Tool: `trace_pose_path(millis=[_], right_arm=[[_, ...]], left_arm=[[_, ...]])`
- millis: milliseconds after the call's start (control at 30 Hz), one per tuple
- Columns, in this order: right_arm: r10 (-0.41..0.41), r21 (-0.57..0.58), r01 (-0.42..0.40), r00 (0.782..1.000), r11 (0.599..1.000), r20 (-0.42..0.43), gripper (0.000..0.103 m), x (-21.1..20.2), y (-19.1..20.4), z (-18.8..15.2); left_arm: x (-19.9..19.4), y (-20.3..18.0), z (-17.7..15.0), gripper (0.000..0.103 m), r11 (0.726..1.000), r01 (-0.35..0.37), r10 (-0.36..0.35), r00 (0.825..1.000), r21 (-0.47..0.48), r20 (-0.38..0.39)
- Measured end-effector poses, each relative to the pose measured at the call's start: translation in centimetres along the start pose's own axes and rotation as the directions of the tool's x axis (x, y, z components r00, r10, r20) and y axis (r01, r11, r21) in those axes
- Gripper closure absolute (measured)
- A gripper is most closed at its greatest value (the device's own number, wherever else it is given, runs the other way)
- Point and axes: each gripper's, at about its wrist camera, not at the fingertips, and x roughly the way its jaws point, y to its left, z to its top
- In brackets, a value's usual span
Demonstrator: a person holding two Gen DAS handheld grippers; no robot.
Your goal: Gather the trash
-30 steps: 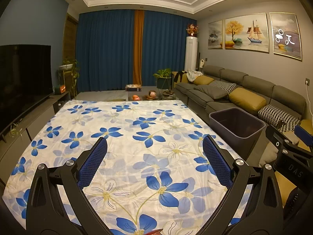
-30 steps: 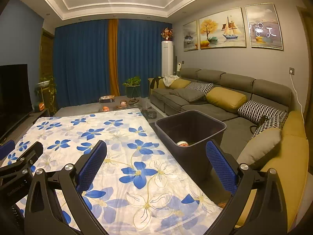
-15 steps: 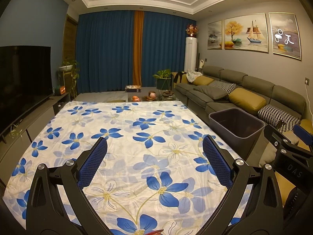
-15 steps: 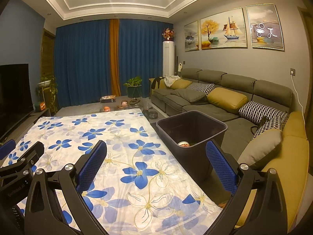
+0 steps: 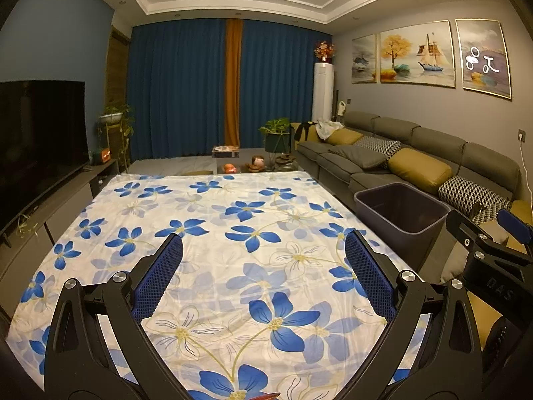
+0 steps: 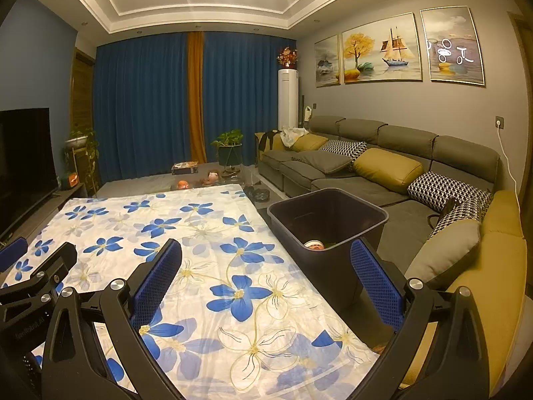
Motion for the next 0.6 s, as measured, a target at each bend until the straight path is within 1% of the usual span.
trace_pose_path(millis=[167,600], right_arm=[[0.0,0.0,0.0,1.0,1.0,0.002,0.005,-0.02,0.03,-0.01],[-0.001,0.001,0.001,1.0,1.0,0.003,0.005,-0.06,-0.05,0.07]], left_arm=[[0.11,-0.11,0.08,0.012,1.0,0.006,-0.006,1.0,0.011,-0.004],[0.05,-0.05,0.08,0.012,1.0,0.005,-0.005,1.0,0.007,0.001]])
